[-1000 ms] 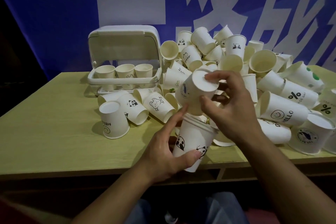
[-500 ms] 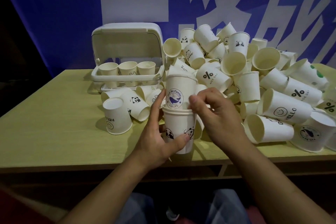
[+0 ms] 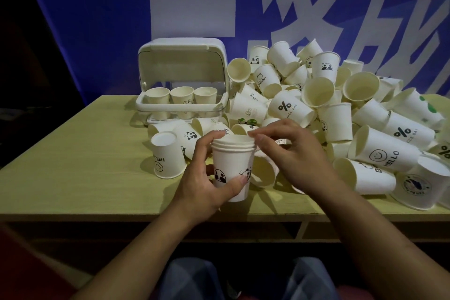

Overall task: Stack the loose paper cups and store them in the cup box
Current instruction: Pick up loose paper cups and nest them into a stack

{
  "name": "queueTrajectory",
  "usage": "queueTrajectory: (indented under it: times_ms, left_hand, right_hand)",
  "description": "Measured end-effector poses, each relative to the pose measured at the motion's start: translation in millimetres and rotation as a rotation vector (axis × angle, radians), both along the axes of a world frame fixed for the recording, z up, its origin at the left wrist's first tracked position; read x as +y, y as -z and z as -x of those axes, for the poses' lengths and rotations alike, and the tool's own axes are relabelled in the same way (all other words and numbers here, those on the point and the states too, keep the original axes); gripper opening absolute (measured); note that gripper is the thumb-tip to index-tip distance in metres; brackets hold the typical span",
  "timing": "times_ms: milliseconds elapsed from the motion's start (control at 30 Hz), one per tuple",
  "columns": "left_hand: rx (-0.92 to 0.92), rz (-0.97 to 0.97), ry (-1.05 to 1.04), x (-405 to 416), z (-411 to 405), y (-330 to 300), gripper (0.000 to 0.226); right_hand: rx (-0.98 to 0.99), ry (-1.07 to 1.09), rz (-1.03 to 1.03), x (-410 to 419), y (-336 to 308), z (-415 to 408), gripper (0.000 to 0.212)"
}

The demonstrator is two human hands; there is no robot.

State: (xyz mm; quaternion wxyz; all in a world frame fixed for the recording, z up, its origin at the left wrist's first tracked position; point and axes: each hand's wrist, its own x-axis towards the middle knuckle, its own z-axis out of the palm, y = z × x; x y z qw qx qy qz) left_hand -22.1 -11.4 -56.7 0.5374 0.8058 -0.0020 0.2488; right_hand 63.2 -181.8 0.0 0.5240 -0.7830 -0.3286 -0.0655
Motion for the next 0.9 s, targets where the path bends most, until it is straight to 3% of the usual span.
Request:
queueTrajectory:
  times_ms: [200, 333, 600, 733, 900]
  left_hand:
    - [-0.001, 0.0, -0.018, 2, -8, -15, 0.088]
    - [0.013, 0.006, -0.004, 0, -18, -18, 0.088]
    - [0.007, 0.004, 0.06, 8, -33, -13, 0.084]
    - [0.037, -0.045, 0.077, 14, -37, -10, 0.084]
    - [0.077, -0.151, 0.124, 11, -39, -4, 0.088]
  right_hand:
    - [-0.302, 0.322, 0.429, -9, -21, -56, 0.042]
    - [-0.295, 0.414, 0.621, -9, -28, -91, 0.056]
    - [-0.294, 0.453, 0.793, 1, -15, -124, 0.073]
    - [-0.278, 0.476, 0.709, -3, -21, -120, 0.076]
    - [-0.06, 0.285, 0.128, -7, -41, -91, 0.076]
